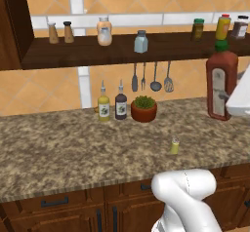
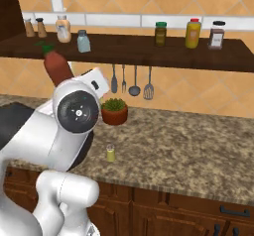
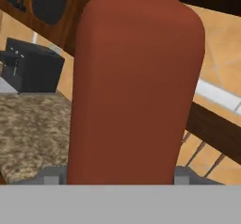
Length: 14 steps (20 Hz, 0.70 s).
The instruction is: Put the shaker and condiment bottle from the counter next to their counterparts in the cabinet.
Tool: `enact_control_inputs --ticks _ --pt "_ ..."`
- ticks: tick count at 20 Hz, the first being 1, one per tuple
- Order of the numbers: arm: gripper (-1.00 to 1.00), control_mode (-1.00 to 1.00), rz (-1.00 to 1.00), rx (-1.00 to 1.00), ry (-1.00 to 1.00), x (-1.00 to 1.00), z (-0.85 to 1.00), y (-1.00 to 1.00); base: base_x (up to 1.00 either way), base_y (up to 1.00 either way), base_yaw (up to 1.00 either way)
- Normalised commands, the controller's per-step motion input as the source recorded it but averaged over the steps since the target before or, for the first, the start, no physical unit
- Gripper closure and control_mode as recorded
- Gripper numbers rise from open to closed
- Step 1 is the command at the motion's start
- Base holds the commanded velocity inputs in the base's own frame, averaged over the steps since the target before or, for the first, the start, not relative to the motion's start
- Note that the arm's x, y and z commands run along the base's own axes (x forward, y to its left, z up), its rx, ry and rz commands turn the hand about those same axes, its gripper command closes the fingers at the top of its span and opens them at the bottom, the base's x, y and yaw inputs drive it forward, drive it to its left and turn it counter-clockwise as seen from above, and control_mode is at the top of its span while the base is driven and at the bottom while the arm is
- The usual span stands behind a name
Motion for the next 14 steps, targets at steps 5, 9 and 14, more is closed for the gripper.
enact_control_inputs --ticks 5,9,14 --pt "1.00 -1.00 -0.07 0.04 -0.06 -0.51 0.46 0.79 0.00 0.00 0.00" --pt "1.00 -1.00 -0.14 0.03 -0.09 -0.13 0.68 0.95 0.00 0.00 0.00" --pt "1.00 -1.00 -0.17 0.03 -0.07 -0.48 0.61 0.70 0.00 0.00 0.00"
